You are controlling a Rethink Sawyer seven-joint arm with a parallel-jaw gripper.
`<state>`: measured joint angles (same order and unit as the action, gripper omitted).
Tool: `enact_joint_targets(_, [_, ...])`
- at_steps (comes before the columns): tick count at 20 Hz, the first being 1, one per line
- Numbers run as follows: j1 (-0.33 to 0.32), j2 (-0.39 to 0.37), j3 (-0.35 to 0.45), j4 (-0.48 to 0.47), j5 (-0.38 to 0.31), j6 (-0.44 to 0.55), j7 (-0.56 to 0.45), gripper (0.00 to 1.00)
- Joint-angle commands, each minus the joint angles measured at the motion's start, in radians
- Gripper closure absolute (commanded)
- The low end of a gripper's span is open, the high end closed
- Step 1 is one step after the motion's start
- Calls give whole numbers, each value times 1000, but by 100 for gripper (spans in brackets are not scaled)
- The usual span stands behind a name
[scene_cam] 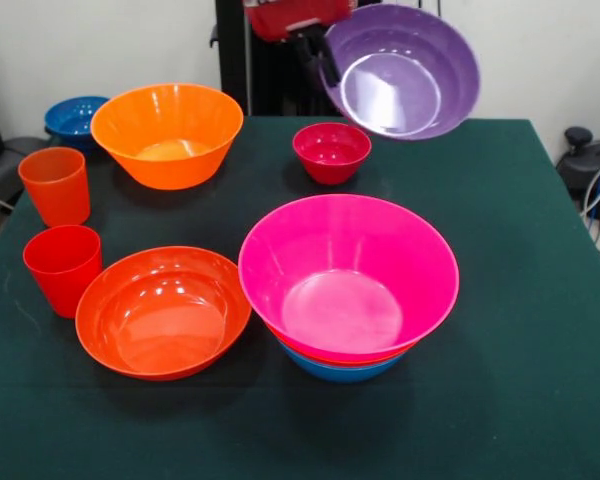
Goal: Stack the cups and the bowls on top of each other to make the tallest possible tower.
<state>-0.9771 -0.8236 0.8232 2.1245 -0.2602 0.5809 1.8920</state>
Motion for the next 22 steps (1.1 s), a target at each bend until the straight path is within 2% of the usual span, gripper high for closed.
enact_joint_targets(1, [42, 105, 116, -23, 50, 119, -115, 100])
enact_joint_targets(10, [-15, 228, 230, -153, 31, 143, -233, 100])
enact_joint_targets(15, [-39, 247, 291, -215, 0, 177, -280, 100])
enact_joint_targets(22, [-81, 215, 365, -253, -80, 97, -276, 100])
